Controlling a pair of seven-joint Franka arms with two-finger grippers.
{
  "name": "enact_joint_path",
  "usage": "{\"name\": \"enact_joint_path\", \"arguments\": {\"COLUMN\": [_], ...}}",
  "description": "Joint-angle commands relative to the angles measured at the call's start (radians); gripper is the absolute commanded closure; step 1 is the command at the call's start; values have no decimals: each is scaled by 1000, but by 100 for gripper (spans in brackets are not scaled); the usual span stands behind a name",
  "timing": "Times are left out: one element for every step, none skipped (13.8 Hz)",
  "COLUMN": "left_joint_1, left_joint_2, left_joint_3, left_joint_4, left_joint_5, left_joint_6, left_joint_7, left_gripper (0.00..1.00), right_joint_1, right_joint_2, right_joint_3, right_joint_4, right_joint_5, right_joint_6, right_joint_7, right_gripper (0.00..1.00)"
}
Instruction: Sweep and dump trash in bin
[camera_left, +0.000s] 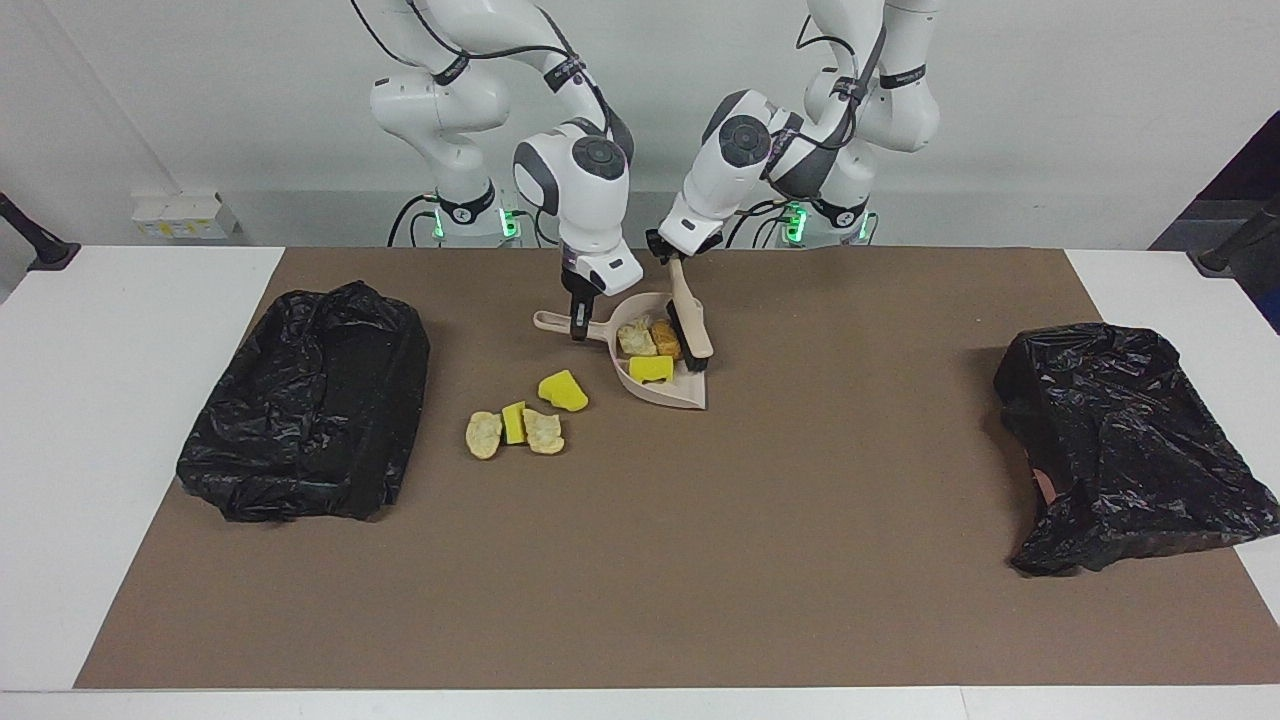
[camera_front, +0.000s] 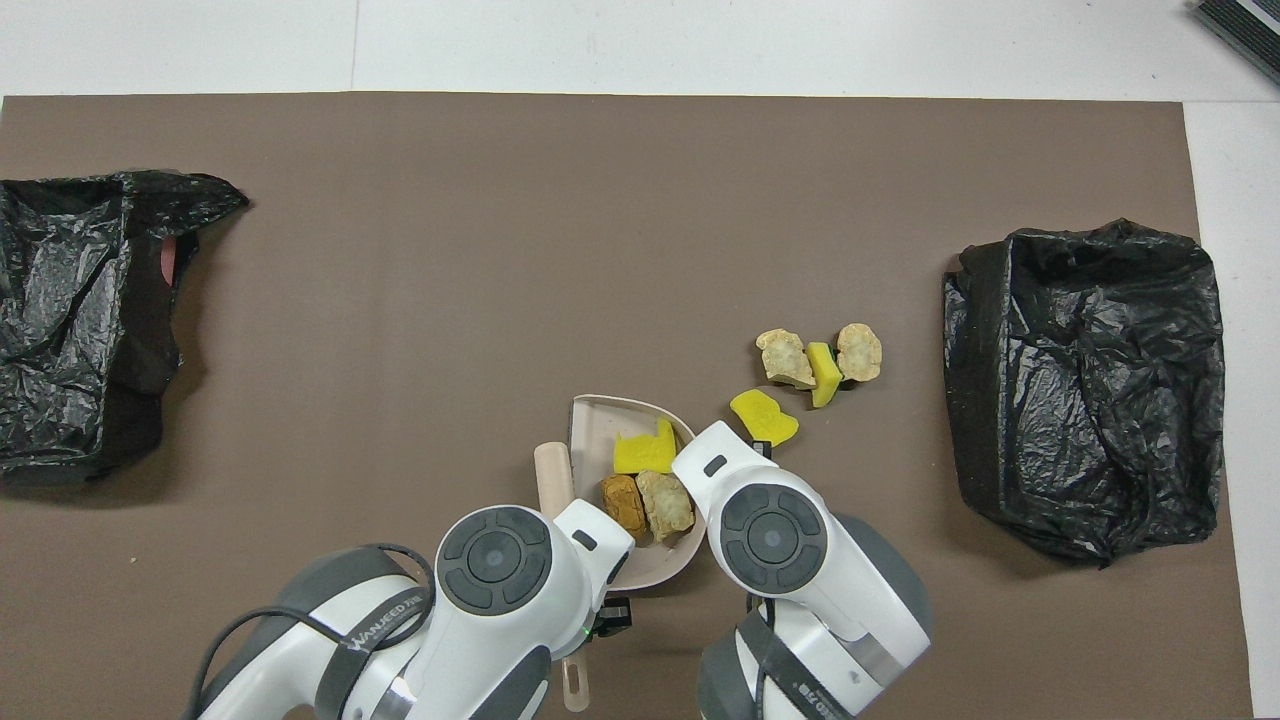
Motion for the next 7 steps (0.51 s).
{"name": "enact_joint_path", "arguments": {"left_joint_1": [40, 40, 41, 41, 47, 76, 92], "left_joint_2": [-15, -15, -15, -15, -15, -14, -12], "left_joint_3": [-5, -3, -5, -6, -6, -6, -9], "left_joint_4": [42, 47, 49, 49, 46, 47, 46], "left_joint_5": [120, 158, 175, 179, 179, 179, 179], "left_joint_6": [-46, -44, -43, -35, -31, -28, -23], "left_joint_7": [12, 12, 13, 21, 18, 12, 22], "left_gripper": [100, 100, 100, 100, 100, 100, 100], "right_joint_1": [-7, -7, -7, -12, -16, -19, -19], "right_joint_2": [18, 19, 17, 8, -7, -18, -23], "right_joint_3": [8, 8, 8, 8, -2, -10, -33], "right_joint_4": [0, 1, 4, 10, 23, 39, 62], "right_joint_5": [-13, -13, -13, -13, -13, -12, -7], "right_joint_6": [-22, -22, -25, -27, -39, -74, -108], "right_joint_7": [29, 31, 32, 29, 14, 9, -9], "right_gripper": [100, 100, 100, 100, 100, 100, 100]}}
